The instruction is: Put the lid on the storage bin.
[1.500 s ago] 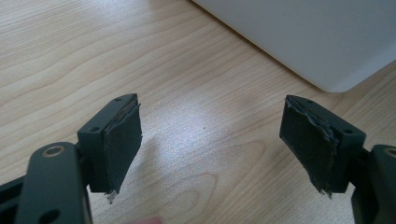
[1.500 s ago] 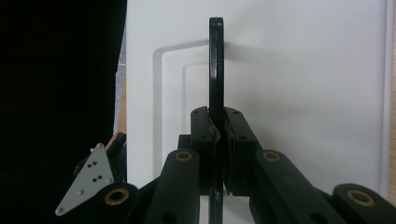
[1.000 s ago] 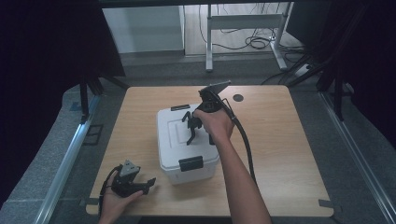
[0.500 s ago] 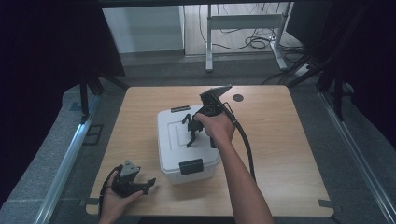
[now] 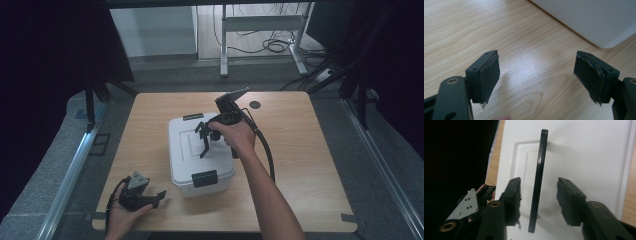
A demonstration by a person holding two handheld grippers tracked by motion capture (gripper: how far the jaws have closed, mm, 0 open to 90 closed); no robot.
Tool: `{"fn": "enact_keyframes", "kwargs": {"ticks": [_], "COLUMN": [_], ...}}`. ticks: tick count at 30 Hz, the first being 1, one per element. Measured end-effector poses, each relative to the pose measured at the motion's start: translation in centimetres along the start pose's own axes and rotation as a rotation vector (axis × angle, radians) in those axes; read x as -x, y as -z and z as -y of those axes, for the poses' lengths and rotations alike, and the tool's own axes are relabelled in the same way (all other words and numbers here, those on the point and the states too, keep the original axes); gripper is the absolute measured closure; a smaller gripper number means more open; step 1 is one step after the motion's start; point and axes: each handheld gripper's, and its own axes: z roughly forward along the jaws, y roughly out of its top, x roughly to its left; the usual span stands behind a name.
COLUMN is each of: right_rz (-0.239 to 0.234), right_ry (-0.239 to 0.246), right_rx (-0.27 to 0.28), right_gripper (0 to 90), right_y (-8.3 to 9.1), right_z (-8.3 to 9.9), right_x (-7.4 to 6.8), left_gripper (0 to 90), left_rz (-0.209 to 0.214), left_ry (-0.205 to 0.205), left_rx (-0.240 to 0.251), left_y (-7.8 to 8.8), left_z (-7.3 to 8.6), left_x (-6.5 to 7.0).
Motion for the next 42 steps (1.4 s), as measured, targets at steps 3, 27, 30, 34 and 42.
{"fn": "enact_keyframes", "kwargs": {"ticks": [3,27,30,34,42], "right_rz": [-0.01,0.064,0.045,0.03,0.018], "right_ry": [0.025,0.187,0.179,0.177,0.17], "right_rx": [0.022,0.189,0.215,0.242,0.263], "right_gripper": [43.8,35.4,35.4,35.4,35.3], "right_y": [0.9,6.7,7.3,7.8,8.0], "right_z": [0.3,5.1,5.7,6.8,9.3], "right_x": [0.2,6.1,7.3,8.9,12.7], "left_gripper": [21.1,21.0,21.0,21.0,21.0], "left_rz": [-0.005,-0.041,-0.043,-0.044,-0.044], "left_ry": [-0.005,-0.008,-0.008,-0.011,-0.021], "left_rx": [-0.004,-0.024,-0.026,-0.025,-0.033], "left_y": [-0.1,-0.4,-0.4,-0.4,-0.4], "left_z": [0.0,0.2,0.2,0.2,0.3], "left_x": [0.1,-0.2,-0.3,-0.2,0.0]}}
